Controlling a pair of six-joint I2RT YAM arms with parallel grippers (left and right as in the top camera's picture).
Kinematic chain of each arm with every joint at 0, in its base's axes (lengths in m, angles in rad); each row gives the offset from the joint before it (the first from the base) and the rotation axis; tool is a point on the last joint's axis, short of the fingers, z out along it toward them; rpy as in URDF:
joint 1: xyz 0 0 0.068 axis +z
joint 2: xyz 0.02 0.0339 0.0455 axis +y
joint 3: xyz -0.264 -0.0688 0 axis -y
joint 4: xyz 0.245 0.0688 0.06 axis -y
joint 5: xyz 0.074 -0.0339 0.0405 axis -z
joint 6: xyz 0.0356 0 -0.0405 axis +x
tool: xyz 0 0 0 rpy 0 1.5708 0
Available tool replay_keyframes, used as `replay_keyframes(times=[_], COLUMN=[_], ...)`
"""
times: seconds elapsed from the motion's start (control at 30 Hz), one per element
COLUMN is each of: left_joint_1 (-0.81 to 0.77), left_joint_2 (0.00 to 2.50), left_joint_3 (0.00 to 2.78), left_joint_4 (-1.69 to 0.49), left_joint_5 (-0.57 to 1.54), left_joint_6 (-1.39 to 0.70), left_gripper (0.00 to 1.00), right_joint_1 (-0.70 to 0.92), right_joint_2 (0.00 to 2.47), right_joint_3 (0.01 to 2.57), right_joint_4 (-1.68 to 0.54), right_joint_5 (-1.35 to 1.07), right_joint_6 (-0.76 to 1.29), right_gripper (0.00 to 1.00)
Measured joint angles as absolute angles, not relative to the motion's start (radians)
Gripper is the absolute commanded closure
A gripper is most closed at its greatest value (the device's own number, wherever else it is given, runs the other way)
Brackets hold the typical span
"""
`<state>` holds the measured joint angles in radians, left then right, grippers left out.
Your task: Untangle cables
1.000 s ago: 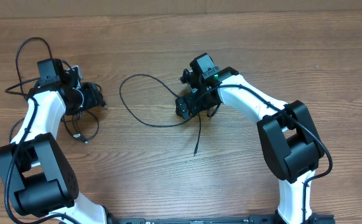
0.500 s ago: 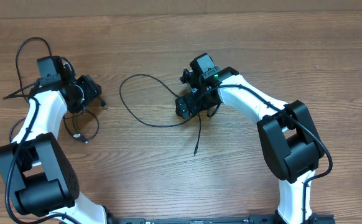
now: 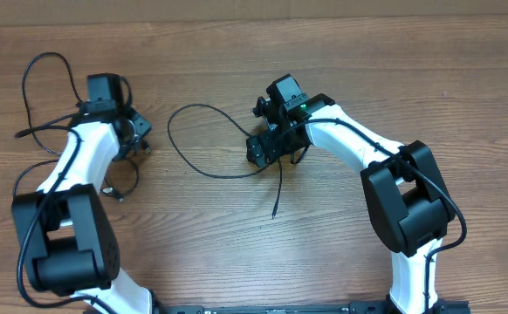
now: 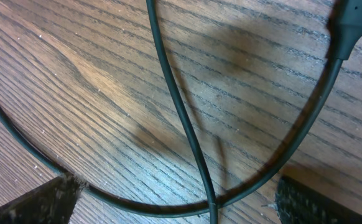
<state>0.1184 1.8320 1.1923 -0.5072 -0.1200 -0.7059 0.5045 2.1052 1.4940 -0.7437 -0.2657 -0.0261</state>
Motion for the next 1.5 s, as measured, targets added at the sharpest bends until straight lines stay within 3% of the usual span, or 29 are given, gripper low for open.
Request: replay_keyframes(times=[0.23, 0.47, 0.63, 0.67, 0.73, 0.87, 0.93, 1.5], left_joint_1=[0.086, 0.088, 0.088, 0.088, 0.088, 0.088, 0.088, 0.088], left_joint_2=[1.966, 1.976, 1.977, 1.977, 1.977, 1.977, 1.977, 1.908], left_joint_3=[1.193, 1.195, 1.195, 1.195, 1.196, 1.202, 1.208, 1.222], left_joint_4=[-0.41, -0.392, -0.392, -0.392, -0.392, -0.39, -0.388, -0.412], left_joint_5=[-0.211, -0.235, -0.237, -0.237, -0.236, -0.207, -0.183, -0.107], left_joint_6=[-0.736, -0.751, -0.752, -0.748, -0.732, -0.715, -0.706, -0.681], left_gripper=[0.57, 0.95, 0.96, 0.91, 0.66, 0.37, 0.01, 0.0], right_joint_1=[0.505, 0.505, 0.504, 0.505, 0.505, 0.504, 0.505, 0.505], right_joint_2=[2.105, 2.105, 2.105, 2.105, 2.105, 2.105, 2.105, 2.105], right_joint_3=[1.494, 1.494, 1.494, 1.494, 1.494, 1.494, 1.494, 1.494], right_joint_4=[-0.744, -0.743, -0.743, -0.743, -0.743, -0.743, -0.743, -0.743], right_joint_5=[-0.266, -0.265, -0.266, -0.265, -0.266, -0.266, -0.266, -0.266], right_joint_6=[-0.026, -0.026, -0.027, -0.026, -0.026, -0.026, -0.026, -0.026], right_gripper=[0.0, 0.0, 0.0, 0.0, 0.0, 0.0, 0.0, 0.0])
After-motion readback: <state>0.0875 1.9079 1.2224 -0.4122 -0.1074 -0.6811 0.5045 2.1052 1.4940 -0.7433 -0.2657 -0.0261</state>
